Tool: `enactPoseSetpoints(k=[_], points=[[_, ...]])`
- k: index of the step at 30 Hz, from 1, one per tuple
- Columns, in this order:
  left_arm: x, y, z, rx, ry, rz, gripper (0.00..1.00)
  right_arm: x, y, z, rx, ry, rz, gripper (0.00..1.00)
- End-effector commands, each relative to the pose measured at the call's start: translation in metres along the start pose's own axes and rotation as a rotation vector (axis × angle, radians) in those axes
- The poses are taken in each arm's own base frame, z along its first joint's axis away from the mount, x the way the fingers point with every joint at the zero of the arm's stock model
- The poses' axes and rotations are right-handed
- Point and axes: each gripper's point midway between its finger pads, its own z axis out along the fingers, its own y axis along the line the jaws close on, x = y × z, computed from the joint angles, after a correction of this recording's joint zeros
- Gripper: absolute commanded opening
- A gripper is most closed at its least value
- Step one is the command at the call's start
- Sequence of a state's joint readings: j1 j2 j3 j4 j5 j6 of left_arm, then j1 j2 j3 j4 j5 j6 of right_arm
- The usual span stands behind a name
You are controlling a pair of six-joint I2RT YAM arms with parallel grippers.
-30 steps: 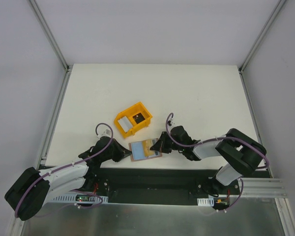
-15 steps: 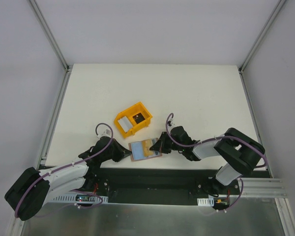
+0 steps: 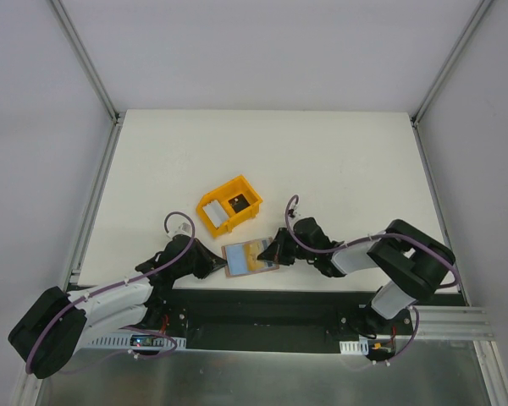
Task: Put the credit cards into the card holder
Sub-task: Insert the credit card into the card holder.
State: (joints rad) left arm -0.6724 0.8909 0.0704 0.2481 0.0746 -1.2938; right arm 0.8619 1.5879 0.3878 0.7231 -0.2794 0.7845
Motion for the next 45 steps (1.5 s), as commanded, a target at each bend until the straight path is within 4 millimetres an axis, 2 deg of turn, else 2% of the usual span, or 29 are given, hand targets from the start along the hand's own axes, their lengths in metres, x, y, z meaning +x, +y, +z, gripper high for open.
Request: enactPoseSetpoints(k=[1,10,13,19,23,28,36,45], points=[[0.002,0.038,0.001,-0.13,-0.004,0.005,0.0,0.011,-0.004,0.009,0.017,0.062,-0.003,0.0],[0.003,0.037,0.002,-0.133,0.003,0.009,0.0,0.016,0.012,0.02,-0.021,0.08,-0.019,0.02],[0.002,0.036,0.002,-0.131,0.0,0.009,0.0,0.015,0.01,0.017,0.007,0.072,-0.039,0.09],[0.003,0.037,0.002,-0.127,0.002,0.012,0.0,-0.002,-0.005,0.001,0.155,0.018,-0.15,0.39],[0.003,0.038,0.001,-0.127,0.003,0.012,0.0,-0.003,-0.003,0.001,0.193,0.044,-0.2,0.45],[0.003,0.036,0.002,-0.121,0.002,0.017,0.0,0.007,0.002,0.013,0.198,0.113,-0.215,0.46],[0.002,0.034,0.002,-0.116,0.001,0.018,0.0,0.018,0.025,0.022,0.196,0.151,-0.301,0.44],[0.003,0.032,0.003,-0.11,0.006,0.019,0.0,0.017,0.047,0.027,0.139,0.153,-0.38,0.38]])
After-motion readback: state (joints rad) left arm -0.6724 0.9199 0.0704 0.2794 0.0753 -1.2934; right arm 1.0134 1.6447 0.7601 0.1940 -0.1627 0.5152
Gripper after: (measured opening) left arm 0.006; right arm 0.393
